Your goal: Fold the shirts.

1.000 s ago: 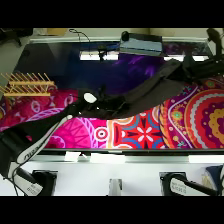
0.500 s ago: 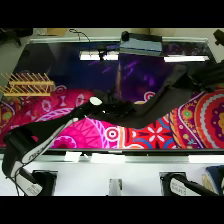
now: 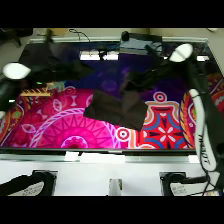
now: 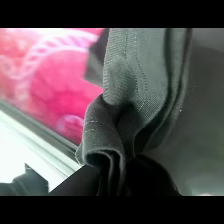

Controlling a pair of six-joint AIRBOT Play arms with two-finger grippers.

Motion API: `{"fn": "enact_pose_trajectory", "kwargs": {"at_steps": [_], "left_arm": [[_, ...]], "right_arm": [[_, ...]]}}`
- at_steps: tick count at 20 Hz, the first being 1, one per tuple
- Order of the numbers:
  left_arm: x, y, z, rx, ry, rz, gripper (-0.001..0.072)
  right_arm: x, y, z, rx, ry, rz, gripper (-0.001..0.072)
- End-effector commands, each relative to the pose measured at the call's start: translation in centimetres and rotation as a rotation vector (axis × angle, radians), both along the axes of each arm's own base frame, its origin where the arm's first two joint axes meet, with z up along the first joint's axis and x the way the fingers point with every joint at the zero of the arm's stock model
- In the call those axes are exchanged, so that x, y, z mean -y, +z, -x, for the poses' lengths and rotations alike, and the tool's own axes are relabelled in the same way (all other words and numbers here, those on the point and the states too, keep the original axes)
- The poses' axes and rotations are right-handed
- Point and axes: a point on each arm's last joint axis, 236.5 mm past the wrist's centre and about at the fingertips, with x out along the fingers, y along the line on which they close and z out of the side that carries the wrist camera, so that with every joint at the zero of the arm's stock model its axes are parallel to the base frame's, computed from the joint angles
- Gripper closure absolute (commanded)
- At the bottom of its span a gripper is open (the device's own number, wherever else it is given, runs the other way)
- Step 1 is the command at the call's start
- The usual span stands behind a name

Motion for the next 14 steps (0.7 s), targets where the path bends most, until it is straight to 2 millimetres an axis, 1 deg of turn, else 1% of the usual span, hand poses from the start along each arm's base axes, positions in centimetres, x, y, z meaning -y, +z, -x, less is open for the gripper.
{"fn": "enact_pose_trajectory", "kwargs": {"at_steps": [1,2,3,4,5,6,7,8,9,10,11,12,14], "left_arm": [[-6.4,8.1,3.0,0.203,0.125,-0.014,0.0669],[-7.0,9.5,4.0,0.236,0.136,-0.013,0.0669],[-7.1,10.3,4.9,0.256,0.134,-0.013,0.0669],[-7.0,10.8,5.7,0.268,0.122,-0.016,0.0669],[-6.8,10.9,6.4,0.269,0.106,-0.02,0.0669],[-6.6,10.6,6.9,0.262,0.086,-0.027,0.0669],[-6.4,10.3,7.1,0.252,0.07,-0.038,0.0669],[-6.5,9.8,7.1,0.247,0.069,-0.052,0.0669],[-6.6,9.5,7.0,0.244,0.072,-0.065,0.0668],[-6.8,9.1,6.8,0.244,0.078,-0.083,0.0669],[-6.9,8.9,6.7,0.244,0.082,-0.096,0.0669],[-7.0,8.9,6.6,0.244,0.083,-0.1,0.0669],[-7.0,8.9,6.6,0.244,0.083,-0.1,0.0668]], "right_arm": [[-8.1,-3.8,-1.7,-0.025,-0.018,-0.128,0.0677],[-9.6,-4.9,-2.3,-0.04,-0.046,-0.157,0.0677],[-10.6,-6.0,-2.9,-0.059,-0.081,-0.176,0.0676],[-11.5,-7.0,-3.5,-0.074,-0.114,-0.193,0.0582],[-12.3,-7.6,-3.7,-0.097,-0.133,-0.218,0.0203],[-12.5,-7.9,-3.7,-0.113,-0.139,-0.232,0.0043],[-12.3,-8.0,-3.7,-0.121,-0.138,-0.228,0.0039],[-11.6,-7.8,-3.4,-0.134,-0.124,-0.222,0.0044],[-10.8,-7.6,-2.9,-0.148,-0.103,-0.209,0.0049],[-9.3,-7.4,-2.3,-0.158,-0.074,-0.173,0.0049],[-7.1,-7.4,-1.6,-0.161,-0.043,-0.111,0.0049],[-4.4,-7.8,-0.9,-0.159,-0.013,-0.02,0.0049],[3.9,-9.7,0.8,-0.185,0.035,0.272,0.0051]]}}
